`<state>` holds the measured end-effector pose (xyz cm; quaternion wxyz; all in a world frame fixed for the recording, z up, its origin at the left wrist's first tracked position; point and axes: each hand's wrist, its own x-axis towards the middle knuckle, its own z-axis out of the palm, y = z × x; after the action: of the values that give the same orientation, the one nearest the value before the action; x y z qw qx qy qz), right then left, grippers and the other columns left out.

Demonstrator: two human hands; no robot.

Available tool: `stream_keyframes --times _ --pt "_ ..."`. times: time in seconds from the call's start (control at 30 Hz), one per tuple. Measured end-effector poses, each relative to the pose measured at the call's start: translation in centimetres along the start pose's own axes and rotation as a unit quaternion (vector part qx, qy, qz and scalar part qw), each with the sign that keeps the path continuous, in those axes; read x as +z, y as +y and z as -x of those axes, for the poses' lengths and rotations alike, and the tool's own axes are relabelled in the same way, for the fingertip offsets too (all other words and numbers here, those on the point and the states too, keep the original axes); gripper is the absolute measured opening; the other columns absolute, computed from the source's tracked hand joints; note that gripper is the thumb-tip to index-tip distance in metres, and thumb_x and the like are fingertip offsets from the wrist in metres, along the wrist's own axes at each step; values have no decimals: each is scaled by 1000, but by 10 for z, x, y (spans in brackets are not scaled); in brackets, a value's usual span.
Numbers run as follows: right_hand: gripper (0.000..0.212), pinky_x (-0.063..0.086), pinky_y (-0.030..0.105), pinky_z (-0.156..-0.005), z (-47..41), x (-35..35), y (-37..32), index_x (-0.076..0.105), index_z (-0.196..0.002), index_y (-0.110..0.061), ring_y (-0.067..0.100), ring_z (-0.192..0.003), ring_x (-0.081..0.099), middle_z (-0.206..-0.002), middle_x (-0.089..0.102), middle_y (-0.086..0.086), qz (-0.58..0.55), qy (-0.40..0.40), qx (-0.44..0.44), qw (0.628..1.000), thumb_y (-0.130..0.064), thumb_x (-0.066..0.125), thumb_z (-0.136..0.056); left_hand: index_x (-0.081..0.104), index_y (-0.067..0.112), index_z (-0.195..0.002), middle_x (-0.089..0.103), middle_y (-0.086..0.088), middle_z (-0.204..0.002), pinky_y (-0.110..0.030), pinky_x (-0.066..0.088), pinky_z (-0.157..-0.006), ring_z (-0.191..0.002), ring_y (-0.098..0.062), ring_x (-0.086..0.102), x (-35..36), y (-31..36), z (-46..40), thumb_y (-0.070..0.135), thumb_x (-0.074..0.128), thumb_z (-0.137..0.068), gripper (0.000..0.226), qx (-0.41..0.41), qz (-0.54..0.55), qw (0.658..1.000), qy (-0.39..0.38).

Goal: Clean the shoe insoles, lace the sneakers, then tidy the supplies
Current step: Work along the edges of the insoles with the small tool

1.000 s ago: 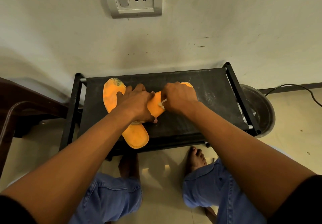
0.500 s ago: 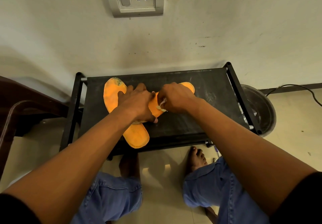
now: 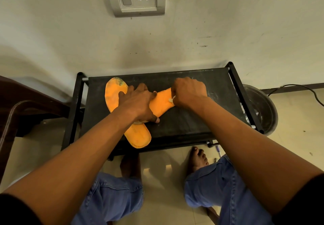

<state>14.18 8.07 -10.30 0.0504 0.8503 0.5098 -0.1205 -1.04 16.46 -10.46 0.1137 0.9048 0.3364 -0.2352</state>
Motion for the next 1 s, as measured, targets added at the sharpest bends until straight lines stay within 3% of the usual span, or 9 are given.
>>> stream_keyframes --times 0.1,0.2,0.3,0.4,0.53,0.67,0.87,1.0 --pt "32 46 35 -70 1 2 -1 66 -117 -18 30 -99 67 -111 66 8 -24 -4 7 1000 -23 70 -86 30 38 -156 33 -2 -150 -57 40 -102 -139 -35 32 -1 0 0 69 80 -66 107 -2 1 1000 -2" --pt "26 45 32 -65 4 6 -11 67 -110 -15 27 -95 66 -101 64 8 -62 -7 -41 997 -18 69 -85 37 39 -151 35 -3 -148 -57 41 -103 -138 -35 33 -1 1 0 68 81 -65 101 -4 8 1000 -4" --pt "26 44 30 -63 8 14 -26 68 -114 -18 23 -96 64 -106 66 5 -112 -31 -92 989 -20 68 -88 51 37 -139 38 -2 -146 -57 41 -103 -136 -35 36 -2 3 1 68 83 -62 89 -7 24 1000 3" --pt "31 47 32 -66 12 18 -34 65 -120 -20 23 -94 64 -110 66 5 -120 -32 -108 986 -26 69 -89 54 35 -137 38 0 -146 -57 42 -104 -135 -33 37 -1 3 2 68 83 -61 88 -10 28 1000 6" --pt "26 45 34 -63 13 9 -22 63 -113 -18 23 -84 62 -104 65 6 -43 9 -42 998 -22 69 -87 42 39 -148 36 -1 -148 -55 41 -100 -137 -34 34 1 1 2 69 81 -65 97 -3 17 1000 12" --pt "29 45 35 -71 8 -1 1 63 -113 -16 31 -99 68 -110 66 9 -16 19 55 998 -15 68 -85 30 40 -155 34 -1 -151 -54 42 -99 -138 -34 34 1 0 1 72 78 -66 106 0 -5 1000 11" --pt "26 52 34 -71 5 -5 10 69 -101 -18 30 -90 67 -102 69 7 -156 28 118 980 -14 65 -76 39 37 -152 42 -1 -146 -52 44 -101 -135 -32 39 -1 2 2 80 74 -63 105 0 -28 999 44" --pt "13 59 36 -74 18 -18 20 75 -84 -27 24 -85 69 -93 73 2 -327 101 178 923 -18 68 -78 47 35 -146 49 -4 -139 -43 50 -91 -127 -31 47 -1 8 1 74 77 -66 94 -3 -20 998 67"
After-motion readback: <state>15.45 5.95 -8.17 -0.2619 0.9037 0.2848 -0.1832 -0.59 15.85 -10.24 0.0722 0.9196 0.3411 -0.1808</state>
